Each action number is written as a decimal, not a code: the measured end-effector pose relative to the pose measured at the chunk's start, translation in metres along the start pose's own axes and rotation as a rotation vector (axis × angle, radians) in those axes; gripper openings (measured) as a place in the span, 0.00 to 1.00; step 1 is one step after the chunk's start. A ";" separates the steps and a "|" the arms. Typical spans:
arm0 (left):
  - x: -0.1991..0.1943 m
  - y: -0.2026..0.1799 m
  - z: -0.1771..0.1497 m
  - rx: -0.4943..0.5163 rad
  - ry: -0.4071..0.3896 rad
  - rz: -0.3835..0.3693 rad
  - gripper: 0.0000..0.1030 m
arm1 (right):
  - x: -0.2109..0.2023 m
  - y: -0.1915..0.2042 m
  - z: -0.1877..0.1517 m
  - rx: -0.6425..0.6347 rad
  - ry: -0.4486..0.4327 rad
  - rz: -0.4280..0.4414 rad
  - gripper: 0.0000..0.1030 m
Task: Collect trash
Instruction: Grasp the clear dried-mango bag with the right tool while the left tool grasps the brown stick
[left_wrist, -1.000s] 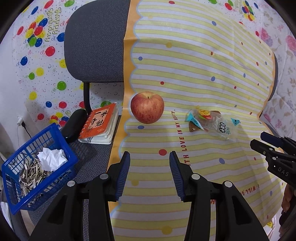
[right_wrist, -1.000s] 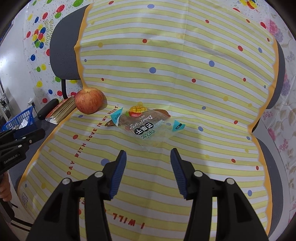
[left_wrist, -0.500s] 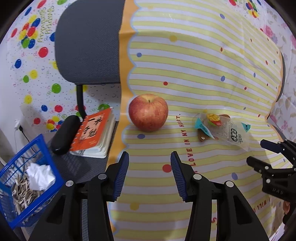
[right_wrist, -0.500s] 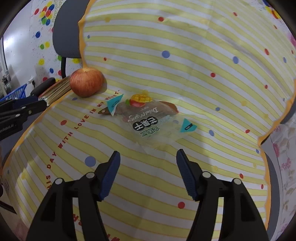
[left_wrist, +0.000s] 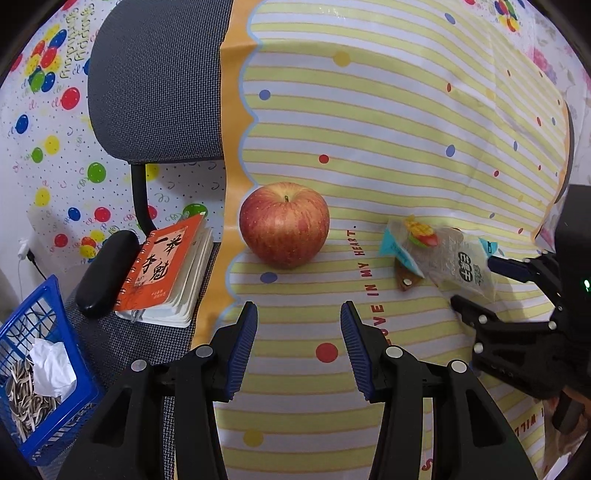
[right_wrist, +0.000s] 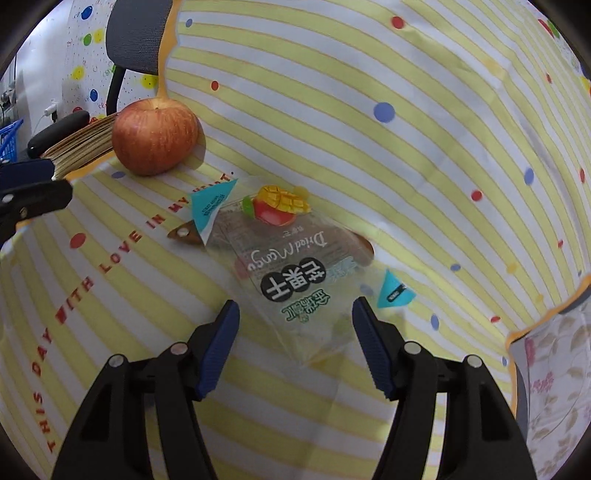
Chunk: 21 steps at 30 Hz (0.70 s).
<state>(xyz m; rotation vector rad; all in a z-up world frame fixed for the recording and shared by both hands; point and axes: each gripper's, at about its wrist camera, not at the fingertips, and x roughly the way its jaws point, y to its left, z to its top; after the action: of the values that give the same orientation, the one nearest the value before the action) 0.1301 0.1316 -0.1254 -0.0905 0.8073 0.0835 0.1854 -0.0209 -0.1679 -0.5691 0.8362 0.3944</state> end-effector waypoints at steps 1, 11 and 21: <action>-0.001 0.000 0.000 -0.001 -0.001 0.000 0.47 | 0.001 0.000 0.001 0.001 0.005 0.010 0.46; -0.007 -0.028 0.004 0.070 -0.018 -0.076 0.50 | -0.068 -0.058 0.000 0.257 -0.146 0.009 0.09; 0.060 -0.092 0.034 0.233 0.112 -0.183 0.50 | -0.146 -0.125 -0.063 0.606 -0.250 0.120 0.09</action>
<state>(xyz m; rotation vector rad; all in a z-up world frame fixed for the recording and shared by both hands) 0.2062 0.0461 -0.1411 0.0518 0.9115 -0.1894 0.1267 -0.1729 -0.0473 0.0924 0.7024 0.2927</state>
